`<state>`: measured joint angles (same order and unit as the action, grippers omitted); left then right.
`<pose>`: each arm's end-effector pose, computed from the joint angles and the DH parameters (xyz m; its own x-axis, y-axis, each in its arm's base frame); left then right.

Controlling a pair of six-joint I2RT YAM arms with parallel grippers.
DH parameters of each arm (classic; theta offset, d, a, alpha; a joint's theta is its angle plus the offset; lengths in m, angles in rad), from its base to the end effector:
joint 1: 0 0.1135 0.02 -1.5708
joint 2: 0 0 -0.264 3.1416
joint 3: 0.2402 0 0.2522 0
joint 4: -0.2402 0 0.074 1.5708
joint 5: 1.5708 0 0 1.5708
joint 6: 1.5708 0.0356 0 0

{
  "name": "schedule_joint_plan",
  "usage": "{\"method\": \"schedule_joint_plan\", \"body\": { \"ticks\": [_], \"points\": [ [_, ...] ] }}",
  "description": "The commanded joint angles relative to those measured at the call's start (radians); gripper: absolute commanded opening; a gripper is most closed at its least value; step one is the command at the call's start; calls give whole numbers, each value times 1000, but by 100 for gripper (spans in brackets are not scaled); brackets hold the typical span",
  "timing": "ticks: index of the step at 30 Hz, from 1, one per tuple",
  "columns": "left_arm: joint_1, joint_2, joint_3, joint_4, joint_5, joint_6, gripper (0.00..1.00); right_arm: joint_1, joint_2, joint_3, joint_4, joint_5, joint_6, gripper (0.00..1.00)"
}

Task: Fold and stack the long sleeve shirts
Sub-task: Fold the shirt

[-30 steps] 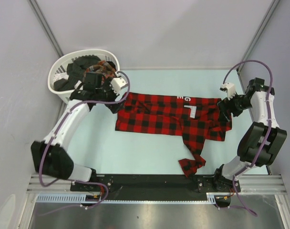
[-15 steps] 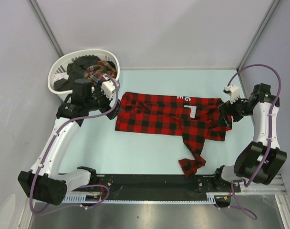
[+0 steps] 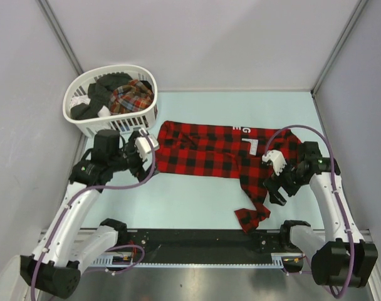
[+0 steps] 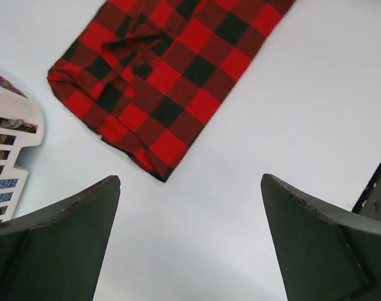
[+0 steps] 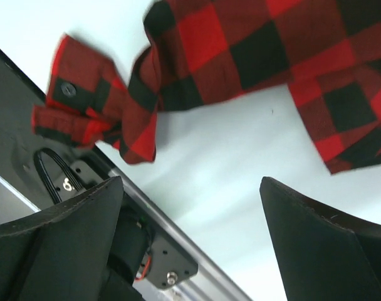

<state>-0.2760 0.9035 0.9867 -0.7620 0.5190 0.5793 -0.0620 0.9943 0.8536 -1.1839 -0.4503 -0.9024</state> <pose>0.1659 -0.0653 0.3351 -0.1726 0.5430 -0.8218 0.8396 0.5174 0.1655 0.1536 0.0060 0.2570 -0.5606 -0.6731 -0.4823 -0.7907 0.6081 0.0703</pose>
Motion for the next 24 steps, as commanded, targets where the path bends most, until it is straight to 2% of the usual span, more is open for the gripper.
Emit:
{"method": "schedule_joint_plan", "body": {
  "ticks": [1,5,10,13,18,20,21,22,24],
  "points": [
    [-34,-93,-71,12,-12,102,100,33,-5,-5,-37,104,-39,93],
    [-35,-83,-94,18,10,74,100,96,-3,-37,-56,142,-70,92],
    [-38,-133,-114,18,56,47,99,203,72,-62,-51,179,-81,90],
    [-38,-181,-112,6,18,51,99,276,162,-86,-7,200,-69,88],
    [-37,-175,-97,-30,-57,51,99,343,293,-103,55,167,-66,84],
    [-38,-181,-112,-30,-60,45,100,378,334,-111,84,153,-44,73],
    [-37,-183,-118,-30,-59,42,99,390,348,-117,119,157,-32,63],
    [-37,-187,-126,-26,-62,39,99,407,362,-116,131,182,-1,43],
    [-37,-192,-148,-25,-65,31,99,419,380,-79,139,203,13,25]
  ]
}}
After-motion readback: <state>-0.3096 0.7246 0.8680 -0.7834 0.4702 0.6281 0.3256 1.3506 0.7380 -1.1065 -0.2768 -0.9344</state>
